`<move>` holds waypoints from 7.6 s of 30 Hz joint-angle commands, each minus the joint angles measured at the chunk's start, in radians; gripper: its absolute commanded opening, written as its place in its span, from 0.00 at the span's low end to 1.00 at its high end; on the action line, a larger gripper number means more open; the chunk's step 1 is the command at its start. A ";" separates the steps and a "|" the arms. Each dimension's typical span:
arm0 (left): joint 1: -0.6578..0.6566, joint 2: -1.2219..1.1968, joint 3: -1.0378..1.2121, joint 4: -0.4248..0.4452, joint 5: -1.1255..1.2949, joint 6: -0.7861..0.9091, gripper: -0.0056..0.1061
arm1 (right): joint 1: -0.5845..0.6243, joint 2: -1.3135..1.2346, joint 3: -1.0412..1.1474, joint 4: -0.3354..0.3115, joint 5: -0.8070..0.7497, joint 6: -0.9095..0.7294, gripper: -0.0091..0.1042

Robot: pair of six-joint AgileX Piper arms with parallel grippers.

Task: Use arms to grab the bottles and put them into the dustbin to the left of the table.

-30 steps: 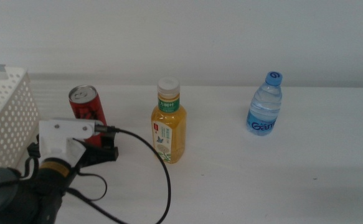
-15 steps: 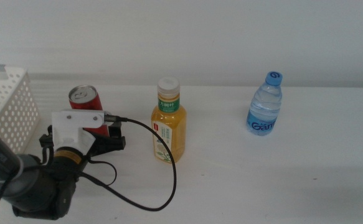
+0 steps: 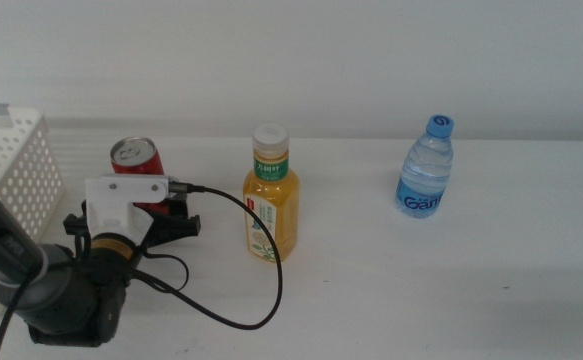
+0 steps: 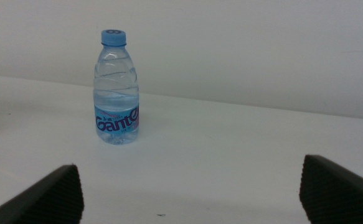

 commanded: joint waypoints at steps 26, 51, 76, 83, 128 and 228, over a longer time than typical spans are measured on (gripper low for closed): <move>0.044 -0.640 0.301 0.078 0.328 0.108 0.03 | -0.007 -0.038 0.043 -0.002 -0.003 -0.009 0.90; 0.157 -1.140 0.000 0.067 1.643 0.134 0.03 | -0.007 -0.038 0.043 -0.002 -0.003 -0.009 0.90; 0.687 -0.475 -0.829 0.192 2.325 0.521 0.03 | -0.007 -0.038 0.043 -0.002 -0.003 -0.009 0.90; 0.744 -0.303 -0.894 0.183 2.264 0.588 0.03 | -0.007 -0.038 0.043 -0.002 -0.003 -0.009 0.90; 0.234 -1.046 -0.403 0.027 2.063 0.427 0.89 | -0.007 -0.038 0.043 -0.002 -0.003 -0.009 0.90; -0.394 -0.240 0.152 0.026 0.018 -0.047 0.89 | -0.007 -0.038 0.043 -0.002 -0.003 -0.009 0.90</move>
